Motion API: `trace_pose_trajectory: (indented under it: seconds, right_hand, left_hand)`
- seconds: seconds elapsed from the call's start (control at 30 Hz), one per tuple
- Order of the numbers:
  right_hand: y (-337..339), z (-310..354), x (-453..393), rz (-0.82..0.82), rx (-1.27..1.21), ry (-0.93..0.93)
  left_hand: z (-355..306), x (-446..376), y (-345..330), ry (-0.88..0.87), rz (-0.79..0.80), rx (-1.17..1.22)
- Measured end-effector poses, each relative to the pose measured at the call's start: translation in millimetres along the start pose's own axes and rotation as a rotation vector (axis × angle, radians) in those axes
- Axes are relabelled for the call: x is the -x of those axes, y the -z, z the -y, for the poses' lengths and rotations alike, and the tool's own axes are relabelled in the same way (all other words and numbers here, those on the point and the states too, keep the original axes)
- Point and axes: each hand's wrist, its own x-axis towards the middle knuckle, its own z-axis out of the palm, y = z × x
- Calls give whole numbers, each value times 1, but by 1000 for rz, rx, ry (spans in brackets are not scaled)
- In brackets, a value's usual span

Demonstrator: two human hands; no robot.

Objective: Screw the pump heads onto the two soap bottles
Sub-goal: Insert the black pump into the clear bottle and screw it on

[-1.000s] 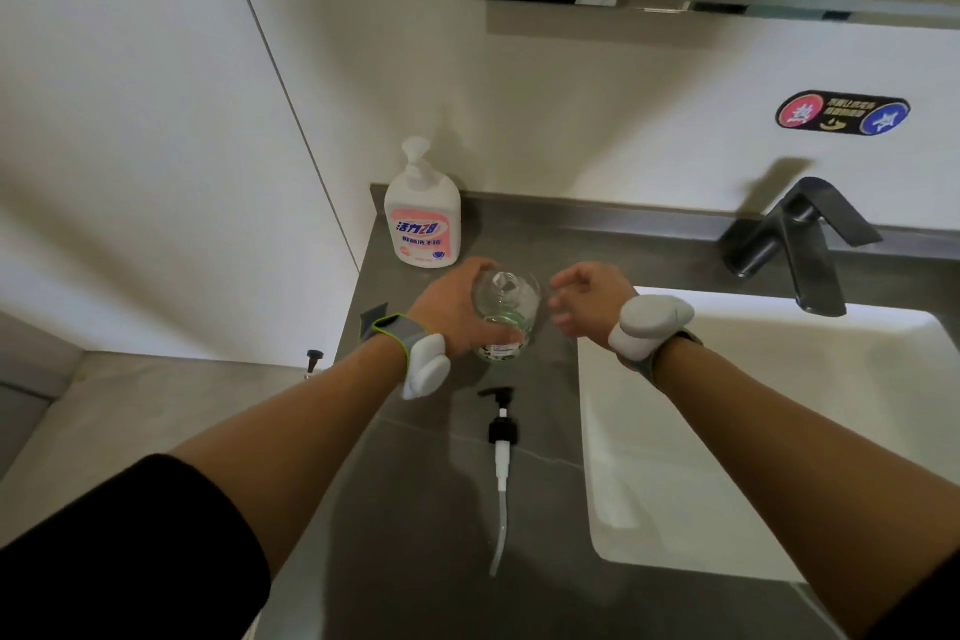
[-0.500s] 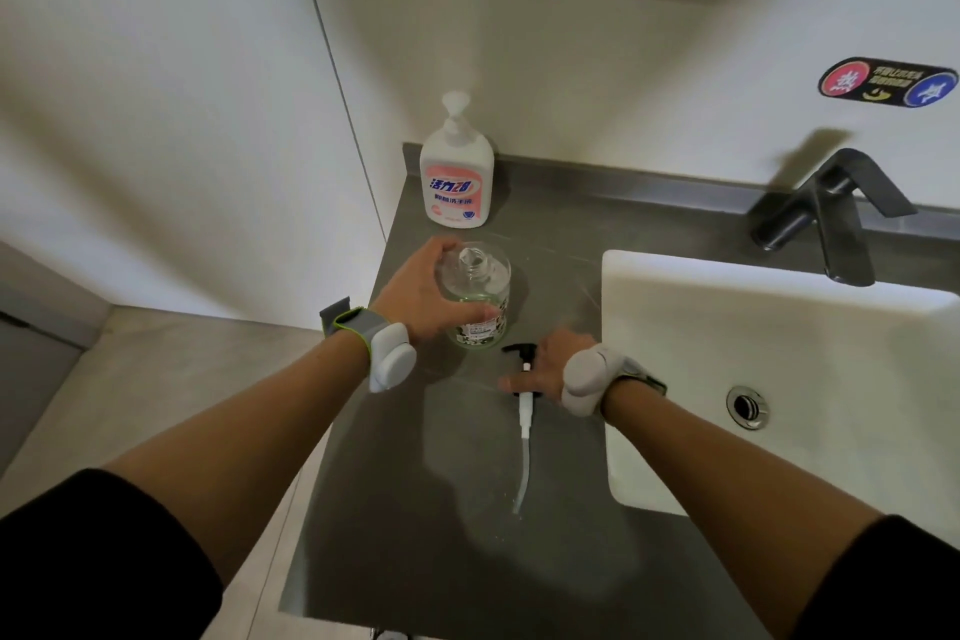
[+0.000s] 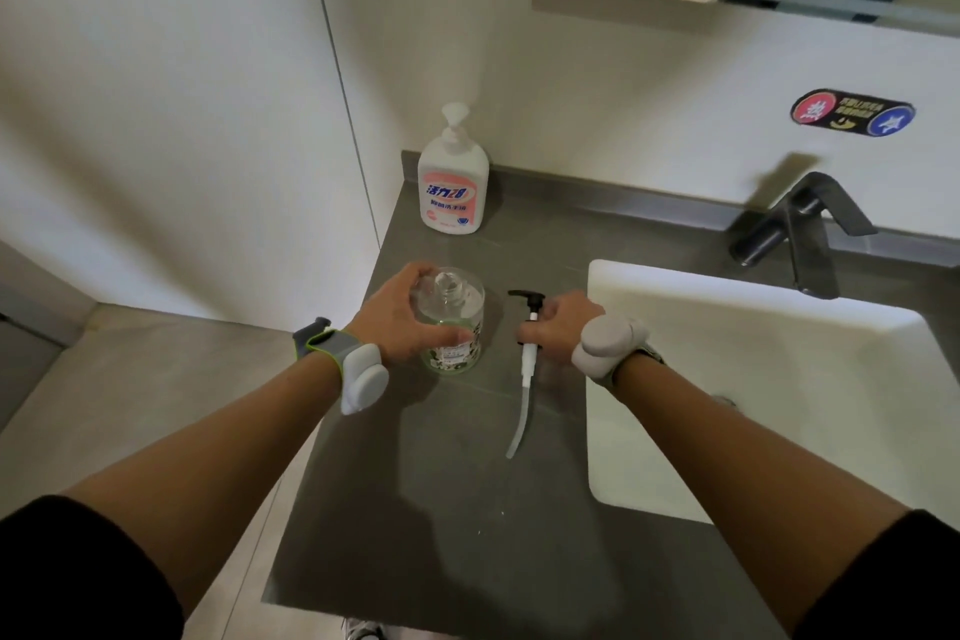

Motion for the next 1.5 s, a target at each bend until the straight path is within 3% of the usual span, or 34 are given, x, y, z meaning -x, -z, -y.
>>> trace_pose_trajectory:
  seconds: [0.2,0.33,0.57,0.7,1.0,1.5]
  right_hand:
    - [63,22,14,-280,-323,95]
    - [102,43,26,-376,-486,222]
    - [110,53,30,-487,-367,366]
    - [100,42,32,-443,-313,440]
    - [67,8,37,-158,-131,565]
    - [42,-3,18,-13,-24,647]
  left_hand:
    - [-9,1,-15,-39,58,-32]
    - [-19,-2,-26,-59,133,-64]
    - [-32,-7,-36,-33,211,-19]
    - [-36,-9,-39,-42,220,-10]
    - [-34,-15,-46,-95,217,-30]
    - [-16,-24,-55,-119,257,13]
